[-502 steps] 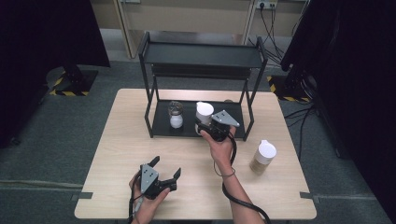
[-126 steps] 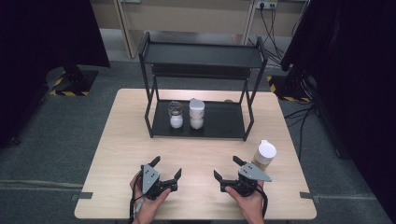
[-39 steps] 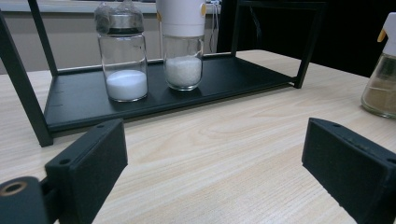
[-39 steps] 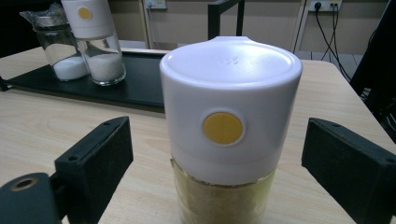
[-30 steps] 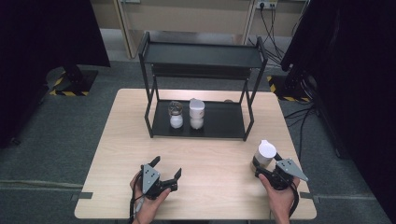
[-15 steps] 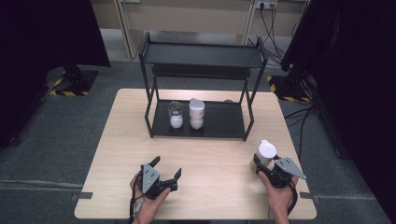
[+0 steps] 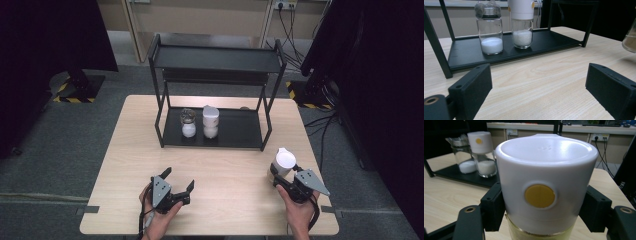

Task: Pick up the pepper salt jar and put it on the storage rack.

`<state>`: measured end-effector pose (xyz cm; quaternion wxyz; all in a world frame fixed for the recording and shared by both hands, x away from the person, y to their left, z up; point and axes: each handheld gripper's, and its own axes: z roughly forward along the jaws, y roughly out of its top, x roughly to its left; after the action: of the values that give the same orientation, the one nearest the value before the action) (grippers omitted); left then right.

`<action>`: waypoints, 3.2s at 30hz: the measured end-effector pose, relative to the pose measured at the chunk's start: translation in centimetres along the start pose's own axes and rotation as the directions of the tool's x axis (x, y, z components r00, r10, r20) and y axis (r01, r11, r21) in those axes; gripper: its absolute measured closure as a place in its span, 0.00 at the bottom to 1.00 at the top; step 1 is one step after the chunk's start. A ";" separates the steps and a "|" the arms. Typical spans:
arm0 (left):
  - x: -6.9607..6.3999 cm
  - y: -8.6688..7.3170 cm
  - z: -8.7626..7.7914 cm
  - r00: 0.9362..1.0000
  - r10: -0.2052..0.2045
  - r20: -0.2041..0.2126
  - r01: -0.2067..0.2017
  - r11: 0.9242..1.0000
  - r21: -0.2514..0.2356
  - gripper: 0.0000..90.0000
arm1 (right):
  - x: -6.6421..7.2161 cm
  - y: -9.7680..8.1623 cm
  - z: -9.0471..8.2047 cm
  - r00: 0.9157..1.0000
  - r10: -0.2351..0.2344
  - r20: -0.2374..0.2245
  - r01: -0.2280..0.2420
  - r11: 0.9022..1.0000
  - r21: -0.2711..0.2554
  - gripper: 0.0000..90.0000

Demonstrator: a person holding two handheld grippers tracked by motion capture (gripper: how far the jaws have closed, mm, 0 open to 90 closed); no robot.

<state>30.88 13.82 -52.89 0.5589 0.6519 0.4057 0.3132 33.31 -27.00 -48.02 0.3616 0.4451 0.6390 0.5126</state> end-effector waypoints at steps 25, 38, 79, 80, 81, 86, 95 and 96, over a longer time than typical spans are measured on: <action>0.0 0.0 0.0 1.000 -0.003 0.001 0.003 1.000 0.000 0.07 | 3.4 3.2 2.7 0.996 -0.034 -0.085 0.030 0.998 -0.052 0.34; 0.0 0.0 0.0 1.000 -0.002 0.001 0.002 1.000 0.000 0.07 | 4.2 4.5 4.3 0.994 -0.039 -0.102 0.033 0.997 -0.063 0.34; 0.0 0.0 0.0 1.000 0.001 0.002 -0.001 1.000 0.000 0.07 | 5.6 6.5 8.1 0.991 -0.039 -0.127 0.031 0.997 -0.068 0.34; 0.0 0.0 0.0 1.000 0.002 0.002 -0.002 1.000 0.001 0.07 | 5.7 6.5 8.2 0.991 -0.039 -0.128 0.030 0.997 -0.067 0.34; 0.0 0.0 0.0 1.000 0.002 0.002 -0.002 1.000 0.000 0.07 | 5.7 6.6 8.2 0.991 -0.039 -0.128 0.031 0.997 -0.067 0.34; 0.0 0.0 0.0 1.000 0.002 0.003 -0.002 1.000 0.001 0.07 | 5.7 6.6 8.6 0.991 -0.037 -0.126 0.029 0.997 -0.066 0.34; 0.0 0.0 0.0 1.000 0.002 0.002 -0.002 1.000 0.001 0.07 | 5.8 7.0 9.2 0.991 -0.040 -0.127 0.032 0.997 -0.065 0.34; 0.0 0.0 0.0 1.000 0.002 0.002 -0.002 1.000 0.001 0.07 | 5.9 7.1 9.3 0.991 -0.039 -0.128 0.031 0.997 -0.065 0.34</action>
<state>30.88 13.81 -52.89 0.5588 0.6527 0.4047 0.3129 41.24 -17.82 -43.12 0.3422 0.3881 0.6524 0.5538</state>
